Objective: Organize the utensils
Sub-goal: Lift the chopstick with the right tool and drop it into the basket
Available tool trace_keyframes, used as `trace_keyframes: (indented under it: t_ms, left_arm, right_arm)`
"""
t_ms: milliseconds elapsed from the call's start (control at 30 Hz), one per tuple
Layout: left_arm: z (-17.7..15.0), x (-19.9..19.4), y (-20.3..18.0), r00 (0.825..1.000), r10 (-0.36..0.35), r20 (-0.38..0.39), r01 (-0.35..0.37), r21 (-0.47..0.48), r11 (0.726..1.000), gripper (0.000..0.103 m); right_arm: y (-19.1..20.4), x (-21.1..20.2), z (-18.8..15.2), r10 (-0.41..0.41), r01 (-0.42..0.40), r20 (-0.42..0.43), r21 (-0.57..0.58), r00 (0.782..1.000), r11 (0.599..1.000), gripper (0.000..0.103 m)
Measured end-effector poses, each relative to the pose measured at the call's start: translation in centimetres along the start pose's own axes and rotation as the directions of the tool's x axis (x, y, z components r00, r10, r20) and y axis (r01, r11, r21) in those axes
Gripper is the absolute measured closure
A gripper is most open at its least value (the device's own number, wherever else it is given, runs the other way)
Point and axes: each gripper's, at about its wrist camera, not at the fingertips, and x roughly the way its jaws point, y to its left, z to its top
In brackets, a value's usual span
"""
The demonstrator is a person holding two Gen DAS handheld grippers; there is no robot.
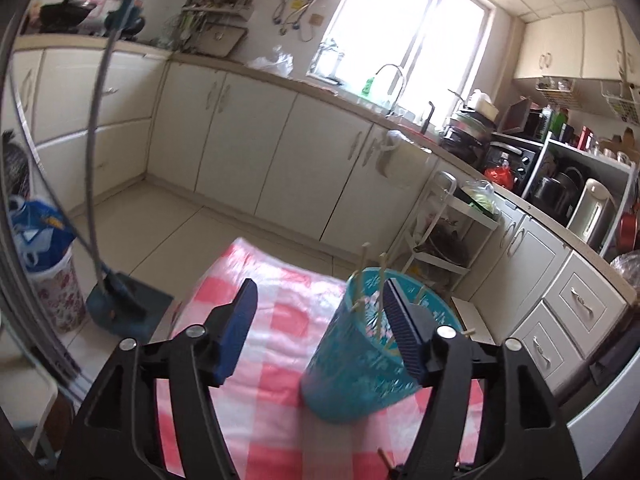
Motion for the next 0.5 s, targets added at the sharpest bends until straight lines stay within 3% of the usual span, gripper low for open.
trace_keyframes:
  t_ms: [267,367,500]
  left_arm:
    - [0.6,0.4,2.3,0.998,0.028,-0.052,-0.028,-0.008,1.000,0.036]
    - [1.0,0.6,2.6,0.998,0.030,-0.063,-0.031,-0.019,0.999,0.035]
    - [1.1,0.5,2.8,0.997,0.021,-0.074,-0.022,-0.023,0.999,0.034]
  right_arm:
    - [-0.4,-2.8,0.3,0.148,-0.153,0.094,0.048,0.984,0.987,0.098]
    - [-0.5,-4.4,0.8,0.225,-0.237,0.169,0.055,0.960,0.970,0.098]
    - [-0.3,-7.4,1.7,0.323,-0.347,0.285,0.035,0.902,0.937,0.097]
